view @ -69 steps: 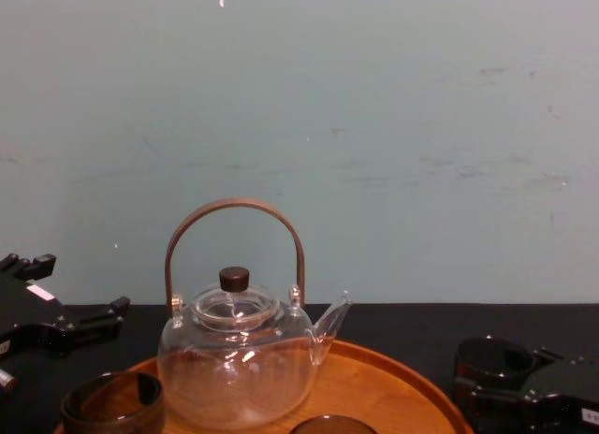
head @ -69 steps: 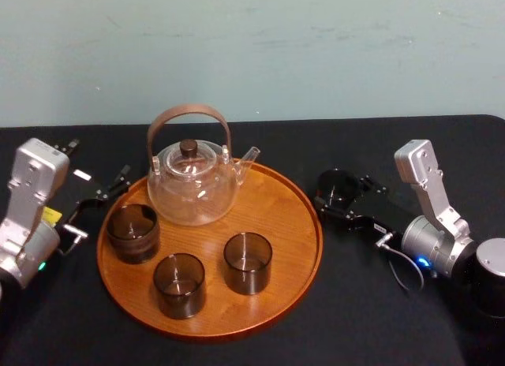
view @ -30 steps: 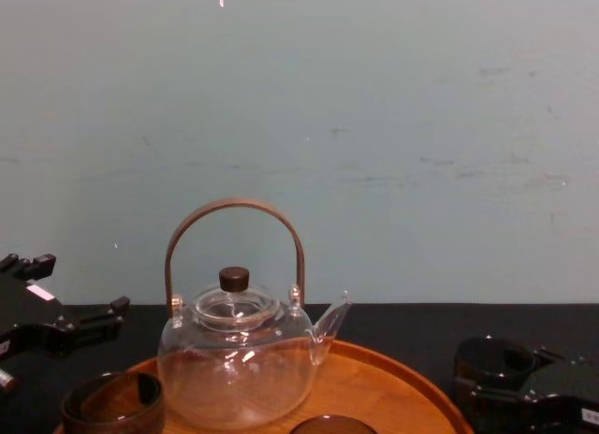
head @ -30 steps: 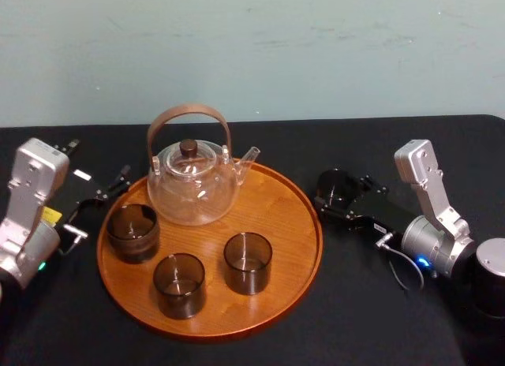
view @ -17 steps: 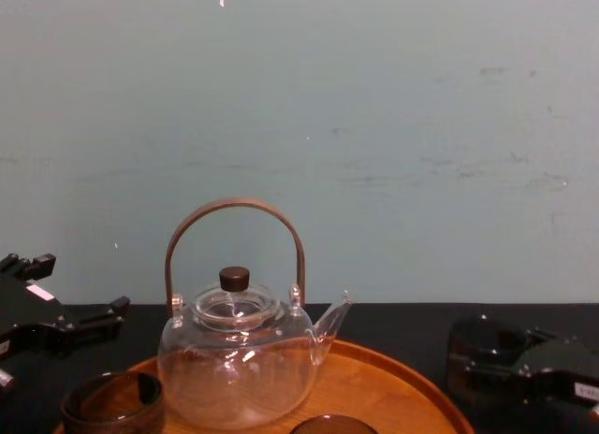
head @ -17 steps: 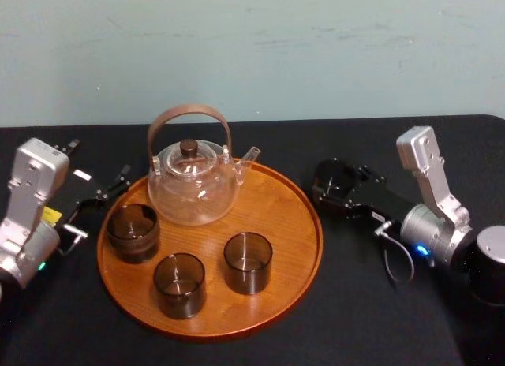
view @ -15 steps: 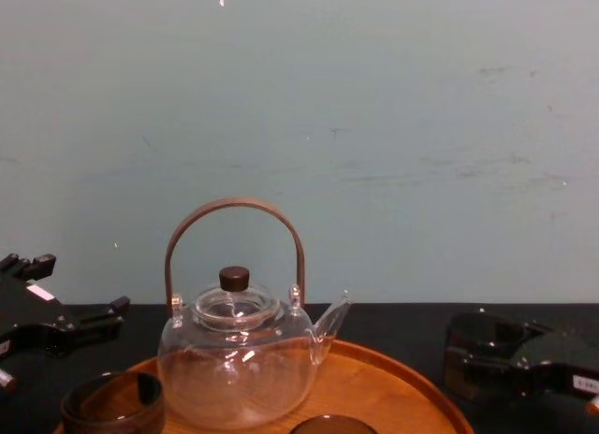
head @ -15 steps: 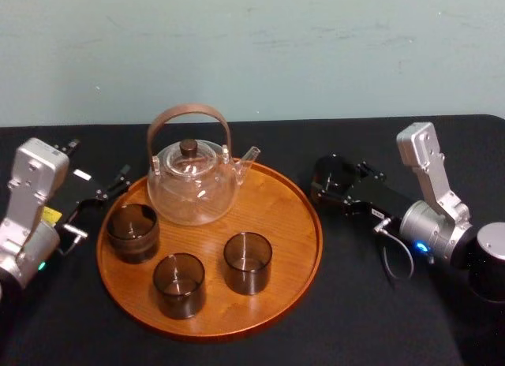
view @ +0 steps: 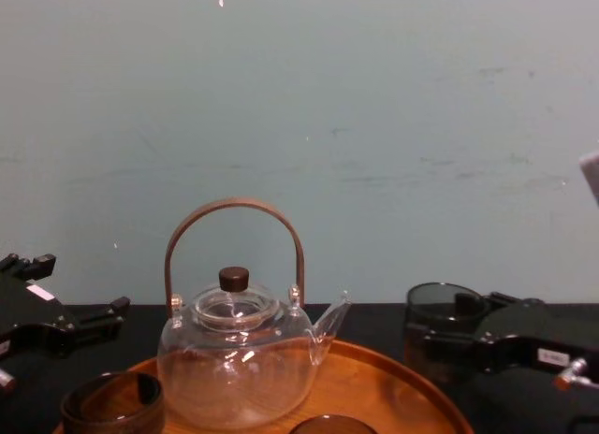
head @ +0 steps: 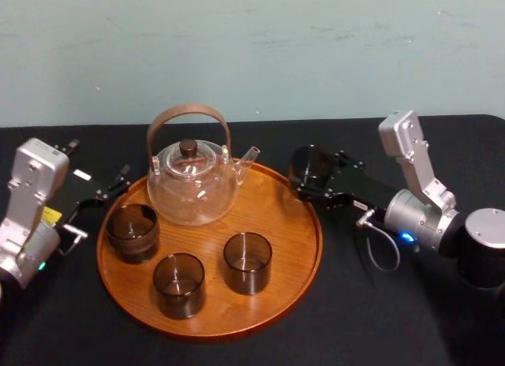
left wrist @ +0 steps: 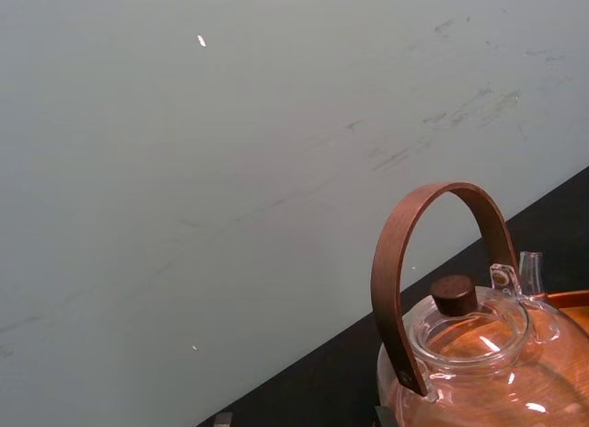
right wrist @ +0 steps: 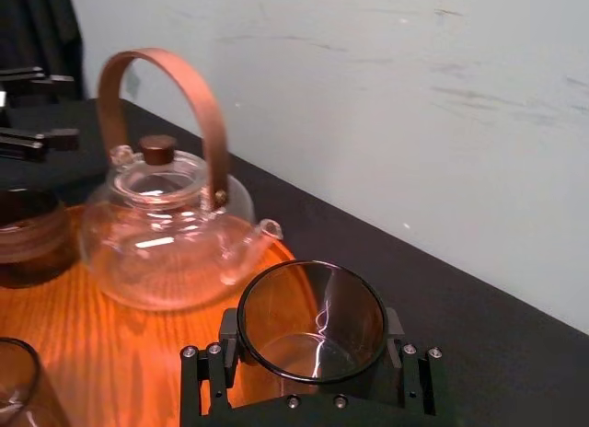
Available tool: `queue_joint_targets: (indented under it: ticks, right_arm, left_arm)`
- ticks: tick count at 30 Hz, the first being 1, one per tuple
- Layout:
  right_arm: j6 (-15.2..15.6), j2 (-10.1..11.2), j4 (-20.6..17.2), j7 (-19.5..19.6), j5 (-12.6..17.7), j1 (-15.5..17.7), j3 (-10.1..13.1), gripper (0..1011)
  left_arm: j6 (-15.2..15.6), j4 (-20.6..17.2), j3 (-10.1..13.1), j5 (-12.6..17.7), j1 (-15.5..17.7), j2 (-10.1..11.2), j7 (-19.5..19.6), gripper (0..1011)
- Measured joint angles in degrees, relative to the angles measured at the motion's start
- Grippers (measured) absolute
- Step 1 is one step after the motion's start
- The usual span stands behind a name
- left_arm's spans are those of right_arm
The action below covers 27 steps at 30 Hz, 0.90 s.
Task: Pick up the glass from the table and place it on the tray.
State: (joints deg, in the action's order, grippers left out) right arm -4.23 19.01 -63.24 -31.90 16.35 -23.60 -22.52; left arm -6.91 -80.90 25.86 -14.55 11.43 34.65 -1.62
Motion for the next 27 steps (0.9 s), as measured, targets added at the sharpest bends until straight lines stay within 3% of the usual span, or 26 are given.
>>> queue_joint_targets:
  ticks: [8, 20, 27]
  right_arm:
    - [-1.2, -2.2, 4.5, -1.7, -0.3, -2.9, -2.7, 905]
    - [-4.6, -5.6, 13.5, -4.7, 0.0, -7.4, -4.8, 905]
    - [-4.6, -7.0, 16.7, -5.4, -0.6, -8.4, -6.0, 905]
  left_arm:
    - [0.0, 0.0, 0.0, 0.0, 0.0, 0.0, 0.0, 1001]
    - [0.0, 0.0, 0.0, 0.0, 0.0, 0.0, 0.0, 1001]
    - [0.0, 0.0, 0.0, 0.0, 0.0, 0.0, 0.0, 1001]
